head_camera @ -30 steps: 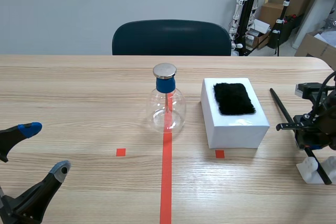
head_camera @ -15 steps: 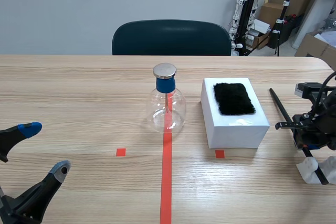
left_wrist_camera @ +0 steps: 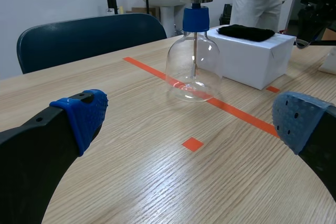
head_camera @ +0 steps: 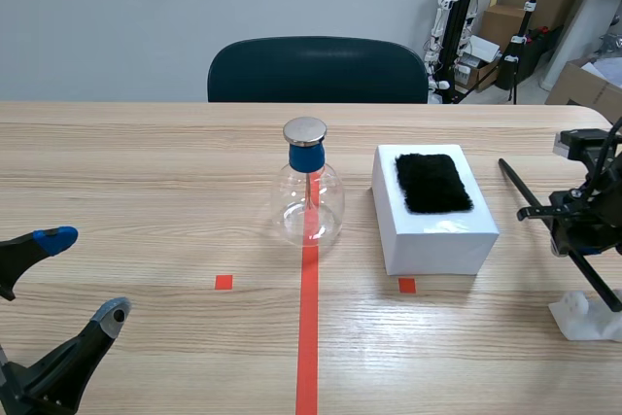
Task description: Do the electroscope experiment. pick up the black charging rod
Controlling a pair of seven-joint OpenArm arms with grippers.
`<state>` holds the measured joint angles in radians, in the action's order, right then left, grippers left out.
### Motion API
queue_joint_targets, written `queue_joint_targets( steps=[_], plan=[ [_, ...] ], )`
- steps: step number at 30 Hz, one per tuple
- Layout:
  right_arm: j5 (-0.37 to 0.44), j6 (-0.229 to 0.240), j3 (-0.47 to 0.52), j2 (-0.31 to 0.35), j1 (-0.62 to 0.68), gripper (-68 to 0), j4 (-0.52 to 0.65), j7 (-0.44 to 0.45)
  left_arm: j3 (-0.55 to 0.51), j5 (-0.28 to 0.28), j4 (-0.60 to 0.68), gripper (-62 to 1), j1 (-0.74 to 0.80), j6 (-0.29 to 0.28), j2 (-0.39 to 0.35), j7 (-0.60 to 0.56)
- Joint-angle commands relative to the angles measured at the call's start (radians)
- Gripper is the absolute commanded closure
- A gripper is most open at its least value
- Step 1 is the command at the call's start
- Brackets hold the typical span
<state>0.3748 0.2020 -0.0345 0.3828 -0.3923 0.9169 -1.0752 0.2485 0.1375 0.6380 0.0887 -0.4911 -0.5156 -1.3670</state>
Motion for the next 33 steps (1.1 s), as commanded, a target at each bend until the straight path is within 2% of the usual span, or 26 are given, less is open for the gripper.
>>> queue_joint_targets(
  steps=[1, 6, 16, 26, 33],
  plan=[
    [0.006, 0.0, 0.001, 0.027, -0.005, -10.4, 0.018, 0.003, -0.003, -0.013, 0.009, -62.3, -0.003, -0.002, -0.003, -0.021],
    [0.016, -0.001, 0.002, 0.035, 0.037, -10.3, 0.061, -0.003, -0.003, -0.013, 0.009, -62.3, -0.003, -0.002, -0.003, -0.021],
    [0.057, -0.008, 0.039, 0.068, 0.138, -10.2, 0.255, -0.003, -0.003, -0.013, 0.009, -62.3, -0.003, -0.002, -0.003, -0.021],
    [0.057, -0.008, 0.11, 0.099, 0.295, -10.2, 0.539, 0.009, -0.003, -0.013, 0.009, -62.3, -0.003, -0.002, -0.003, -0.021],
    [-0.011, -0.008, 0.17, 0.11, 0.454, -10.2, 0.768, 0.115, -0.003, -0.013, 0.009, -62.3, -0.003, -0.002, -0.003, -0.021]
  ],
)
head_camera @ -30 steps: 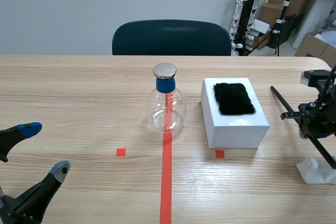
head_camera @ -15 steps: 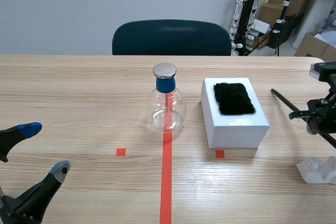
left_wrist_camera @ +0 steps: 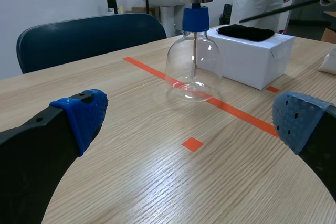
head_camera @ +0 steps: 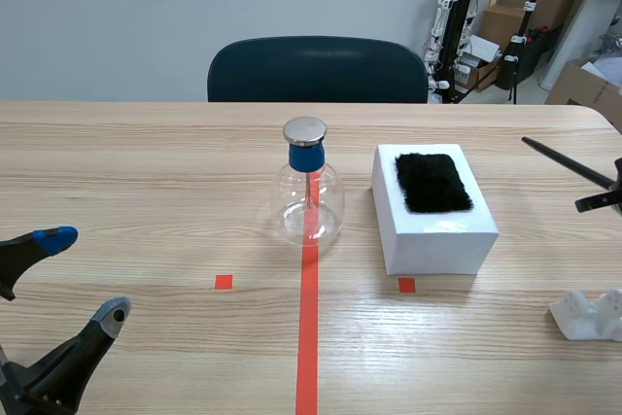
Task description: Do the electroscope experiment. pick up the black charging rod
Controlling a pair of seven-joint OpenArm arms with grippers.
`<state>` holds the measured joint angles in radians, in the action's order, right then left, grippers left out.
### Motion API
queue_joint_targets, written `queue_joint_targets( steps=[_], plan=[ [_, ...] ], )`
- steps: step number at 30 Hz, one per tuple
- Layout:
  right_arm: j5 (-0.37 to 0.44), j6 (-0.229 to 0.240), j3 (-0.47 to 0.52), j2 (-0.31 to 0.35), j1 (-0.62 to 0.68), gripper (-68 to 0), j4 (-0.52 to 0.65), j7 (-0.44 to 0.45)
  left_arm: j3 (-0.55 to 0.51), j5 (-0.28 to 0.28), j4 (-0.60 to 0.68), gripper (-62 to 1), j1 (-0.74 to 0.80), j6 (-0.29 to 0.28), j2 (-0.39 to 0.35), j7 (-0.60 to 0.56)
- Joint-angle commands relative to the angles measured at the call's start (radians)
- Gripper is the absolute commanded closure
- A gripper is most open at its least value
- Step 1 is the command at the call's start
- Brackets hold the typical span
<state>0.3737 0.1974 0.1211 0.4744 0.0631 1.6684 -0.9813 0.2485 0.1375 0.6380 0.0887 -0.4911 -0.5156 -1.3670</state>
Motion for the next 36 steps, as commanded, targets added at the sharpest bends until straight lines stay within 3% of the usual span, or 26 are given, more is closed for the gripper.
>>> queue_joint_targets(
  steps=[1, 7, 13, 21, 30, 36],
  plan=[
    [-0.026, -0.003, 0.021, 0.019, 0.023, -10.2, 0.048, 0.042, -0.003, -0.013, 0.009, -62.3, -0.003, -0.002, -0.003, -0.021],
    [-0.156, -0.003, 0.057, 0.019, 0.191, -10.2, 0.252, 0.183, -0.003, -0.013, 0.009, -62.3, -0.003, -0.002, -0.003, -0.021],
    [-0.271, -0.005, 0.099, 0.018, 0.376, -10.2, 0.416, 0.387, -0.003, -0.013, 0.009, -62.3, -0.003, -0.002, -0.003, -0.021],
    [-0.523, -0.14, 0.108, -0.046, 0.602, -10.2, 0.528, 0.741, -0.003, -0.013, 0.009, -62.3, -0.003, -0.002, -0.003, -0.021],
    [-0.772, -0.319, 0.108, -0.156, 0.791, -10.2, 0.533, 1.134, -0.003, -0.013, 0.009, -62.3, -0.003, -0.002, -0.003, -0.021],
    [-0.911, -0.394, 0.108, -0.241, 0.888, -10.2, 0.533, 1.343, -0.003, -0.013, 0.009, -62.3, -0.003, -0.002, -0.003, -0.021]
  ],
)
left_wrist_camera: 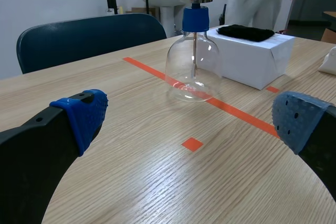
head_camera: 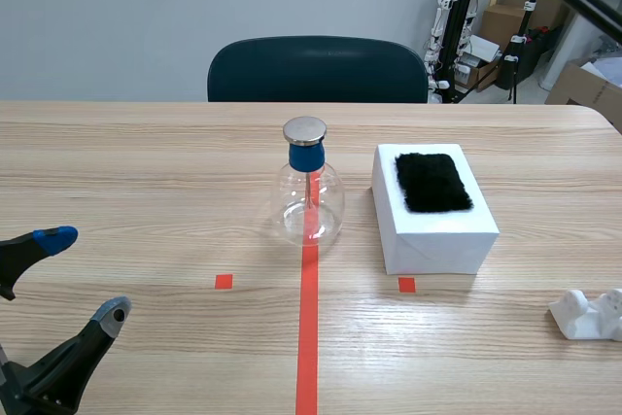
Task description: Do the electroscope experiment. pick up the black charging rod
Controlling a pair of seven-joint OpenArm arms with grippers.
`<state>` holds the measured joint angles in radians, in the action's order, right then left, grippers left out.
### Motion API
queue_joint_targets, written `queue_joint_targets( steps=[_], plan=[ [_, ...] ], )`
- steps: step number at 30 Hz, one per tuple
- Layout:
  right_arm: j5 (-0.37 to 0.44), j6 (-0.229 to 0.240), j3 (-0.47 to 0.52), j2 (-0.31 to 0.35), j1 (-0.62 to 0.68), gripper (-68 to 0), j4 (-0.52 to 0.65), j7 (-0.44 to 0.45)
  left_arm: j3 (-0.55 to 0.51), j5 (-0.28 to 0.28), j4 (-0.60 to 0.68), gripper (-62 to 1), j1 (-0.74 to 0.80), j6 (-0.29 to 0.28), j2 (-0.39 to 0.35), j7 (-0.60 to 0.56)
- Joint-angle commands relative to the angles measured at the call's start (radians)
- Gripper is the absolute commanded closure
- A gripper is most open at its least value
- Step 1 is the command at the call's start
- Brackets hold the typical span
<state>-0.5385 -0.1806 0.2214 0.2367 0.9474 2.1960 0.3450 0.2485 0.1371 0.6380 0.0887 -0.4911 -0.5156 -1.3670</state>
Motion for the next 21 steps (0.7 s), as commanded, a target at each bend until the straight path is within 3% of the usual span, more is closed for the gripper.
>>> queue_joint_targets(
  steps=[1, 6, 13, 17, 21],
  plan=[
    [-0.021, -0.023, 0.008, -0.015, 0.018, -10.2, 0.005, 0.045, -0.003, -0.013, 0.009, -62.3, -0.003, -0.002, -0.003, -0.021],
    [-0.109, -0.037, 0.008, -0.072, 0.075, -10.2, 0.004, 0.18, -0.003, -0.013, 0.009, -62.3, -0.003, -0.002, -0.003, -0.021],
    [-0.222, -0.05, 0.008, -0.144, 0.132, -10.2, 0.003, 0.295, -0.003, -0.013, 0.009, -62.3, -0.003, -0.002, -0.003, -0.021],
    [-0.283, -0.075, 0.008, -0.167, 0.16, -10.2, -0.01, 0.346, -0.003, -0.013, 0.009, -62.3, -0.003, -0.002, -0.003, -0.021],
    [-0.321, -0.132, 0.007, -0.168, 0.186, -10.2, -0.048, 0.404, -0.003, -0.013, 0.009, -62.3, -0.003, -0.002, -0.003, -0.021]
  ],
)
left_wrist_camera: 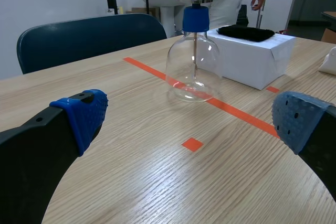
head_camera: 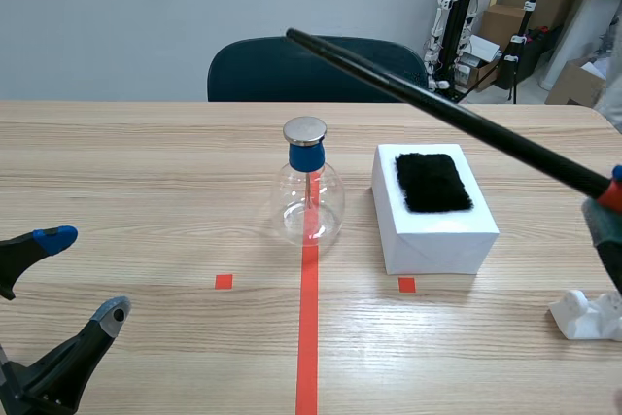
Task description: Do the electroscope experiment. pick up the black charging rod
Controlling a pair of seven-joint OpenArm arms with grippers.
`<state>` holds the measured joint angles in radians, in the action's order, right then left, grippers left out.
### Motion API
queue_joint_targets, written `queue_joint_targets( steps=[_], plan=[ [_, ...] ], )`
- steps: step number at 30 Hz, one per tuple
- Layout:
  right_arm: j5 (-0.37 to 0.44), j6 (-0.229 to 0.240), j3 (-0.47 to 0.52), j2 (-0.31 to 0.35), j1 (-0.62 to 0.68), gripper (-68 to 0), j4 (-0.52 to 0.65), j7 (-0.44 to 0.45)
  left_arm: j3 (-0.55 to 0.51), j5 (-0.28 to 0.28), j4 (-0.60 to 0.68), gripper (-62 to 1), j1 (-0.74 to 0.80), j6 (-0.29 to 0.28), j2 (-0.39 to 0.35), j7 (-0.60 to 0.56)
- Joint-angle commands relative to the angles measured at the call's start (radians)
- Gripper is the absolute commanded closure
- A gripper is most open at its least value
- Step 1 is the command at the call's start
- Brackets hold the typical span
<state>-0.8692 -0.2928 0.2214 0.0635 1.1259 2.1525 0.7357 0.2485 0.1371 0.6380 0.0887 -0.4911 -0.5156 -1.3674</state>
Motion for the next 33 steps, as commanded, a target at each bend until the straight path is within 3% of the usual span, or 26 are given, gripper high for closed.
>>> queue_joint_targets(
  steps=[1, 9, 33],
  plan=[
    [0.003, -0.04, 0.007, 0.005, 0.011, -10.2, -0.017, 0.033, -0.003, -0.013, 0.009, -62.3, -0.003, -0.002, -0.003, -0.021],
    [-0.018, -0.18, 0.007, 0.005, 0.013, -10.2, -0.114, 0.169, -0.003, -0.013, 0.009, -62.3, -0.003, -0.002, -0.003, -0.021],
    [-0.016, -0.183, 0.008, 0.005, 0.012, -10.2, -0.129, 0.176, -0.003, -0.013, 0.009, -62.3, -0.003, -0.002, -0.003, -0.021]
  ],
)
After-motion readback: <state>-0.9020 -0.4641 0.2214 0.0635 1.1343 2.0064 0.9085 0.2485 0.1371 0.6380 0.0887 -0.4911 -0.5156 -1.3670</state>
